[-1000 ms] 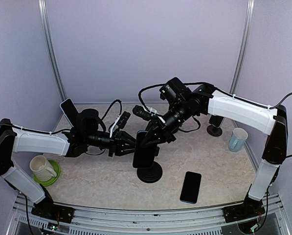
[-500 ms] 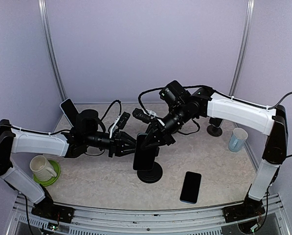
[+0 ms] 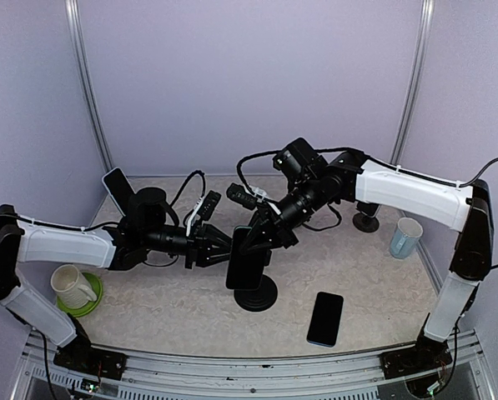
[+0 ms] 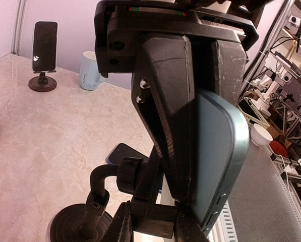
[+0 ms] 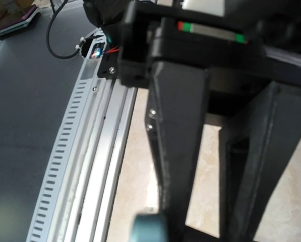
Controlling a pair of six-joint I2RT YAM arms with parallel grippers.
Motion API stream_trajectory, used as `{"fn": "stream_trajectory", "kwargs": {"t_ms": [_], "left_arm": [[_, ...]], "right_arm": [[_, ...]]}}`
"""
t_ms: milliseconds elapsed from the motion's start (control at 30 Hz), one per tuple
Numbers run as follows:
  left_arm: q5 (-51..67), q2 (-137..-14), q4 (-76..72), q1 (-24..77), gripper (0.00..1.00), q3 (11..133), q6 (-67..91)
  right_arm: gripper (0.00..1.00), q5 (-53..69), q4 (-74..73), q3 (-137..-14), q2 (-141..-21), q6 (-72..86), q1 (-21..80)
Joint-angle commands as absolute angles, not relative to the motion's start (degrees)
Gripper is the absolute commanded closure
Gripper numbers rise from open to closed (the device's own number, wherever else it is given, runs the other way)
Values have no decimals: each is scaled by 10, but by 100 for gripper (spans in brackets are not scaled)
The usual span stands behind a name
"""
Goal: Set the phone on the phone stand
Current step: Install the phone on the phone stand.
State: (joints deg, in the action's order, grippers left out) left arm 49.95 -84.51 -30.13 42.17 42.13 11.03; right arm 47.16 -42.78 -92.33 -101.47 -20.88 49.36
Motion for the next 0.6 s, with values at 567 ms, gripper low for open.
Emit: {"fn": "stream_trajectory", "kwargs": {"t_ms": [567], "left_arm": [[528, -796, -323, 404, 95, 394, 113]], "right_arm": [[100, 369, -516, -882, -995, -199, 445]]}}
